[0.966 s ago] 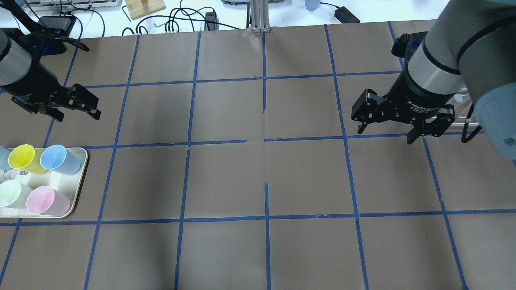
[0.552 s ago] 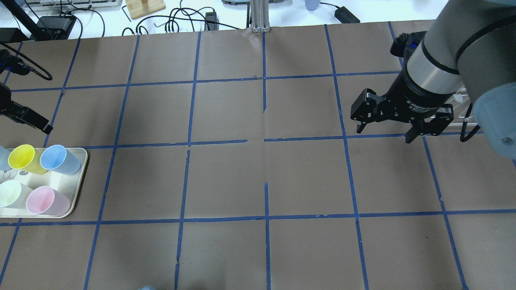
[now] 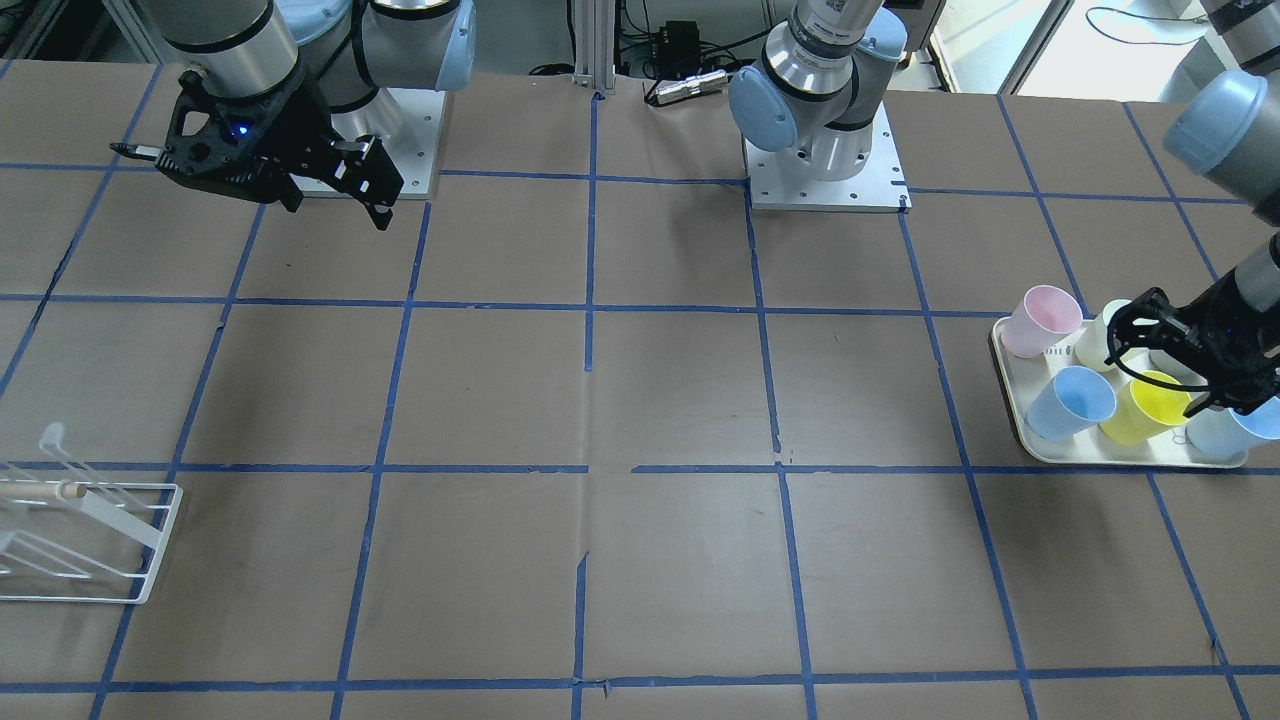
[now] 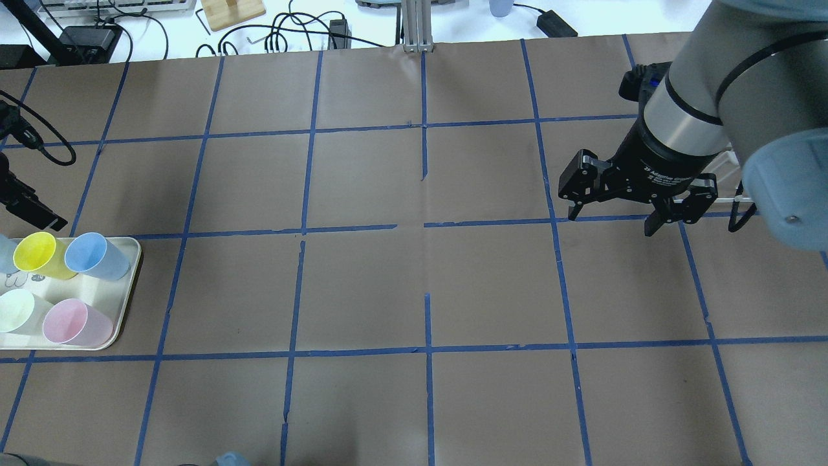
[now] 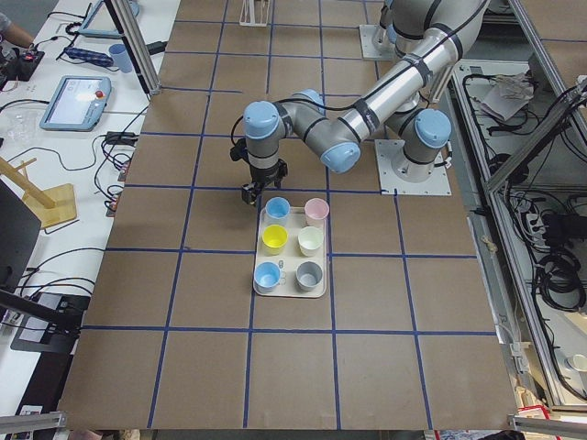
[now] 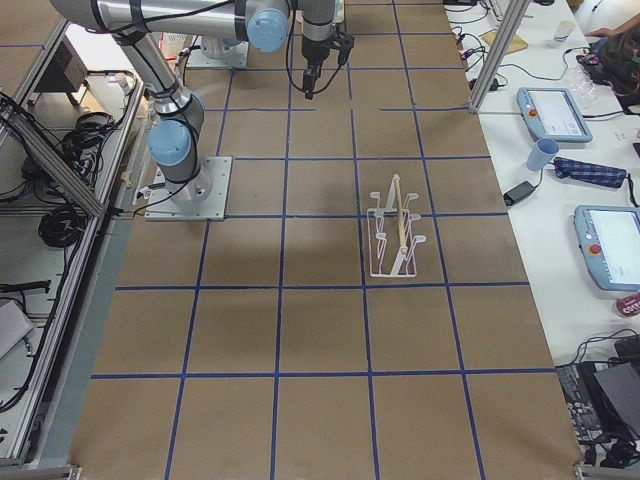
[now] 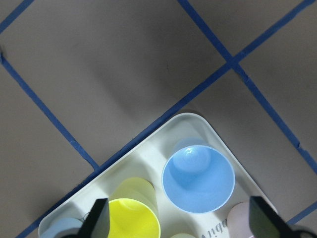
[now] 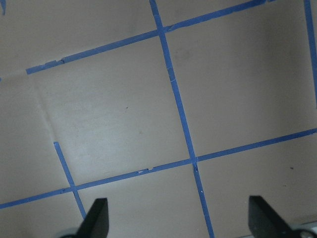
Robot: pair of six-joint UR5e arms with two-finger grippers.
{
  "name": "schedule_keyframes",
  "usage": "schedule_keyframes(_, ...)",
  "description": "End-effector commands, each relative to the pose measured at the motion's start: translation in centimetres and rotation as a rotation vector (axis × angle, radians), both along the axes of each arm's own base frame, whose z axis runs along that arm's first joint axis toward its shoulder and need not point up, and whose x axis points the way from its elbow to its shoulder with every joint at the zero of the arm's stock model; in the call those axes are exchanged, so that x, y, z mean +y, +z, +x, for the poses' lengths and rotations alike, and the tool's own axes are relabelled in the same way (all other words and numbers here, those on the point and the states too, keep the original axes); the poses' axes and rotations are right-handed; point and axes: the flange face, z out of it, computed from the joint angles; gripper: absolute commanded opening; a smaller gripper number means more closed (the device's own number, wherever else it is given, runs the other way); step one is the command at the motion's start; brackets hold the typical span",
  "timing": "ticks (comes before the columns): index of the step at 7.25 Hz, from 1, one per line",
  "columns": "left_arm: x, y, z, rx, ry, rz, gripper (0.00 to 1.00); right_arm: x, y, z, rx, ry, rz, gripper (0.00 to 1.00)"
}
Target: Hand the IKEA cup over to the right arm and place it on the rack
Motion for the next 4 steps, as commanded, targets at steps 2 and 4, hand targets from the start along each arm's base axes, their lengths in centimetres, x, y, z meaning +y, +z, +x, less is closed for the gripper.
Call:
schedule_keyframes(2,-0.6,-4.8,0.9,0.053,-0.048,0.068,1.00,0.3,0.1,-0.1,0.004,-0.006,0.003,1.00)
schedule_keyframes(4,-1.3,-6.5,1.4,0.063,-0.047,0.084,1.00,0.4,0.1,0.0,0.003,-0.008,0.009,1.00)
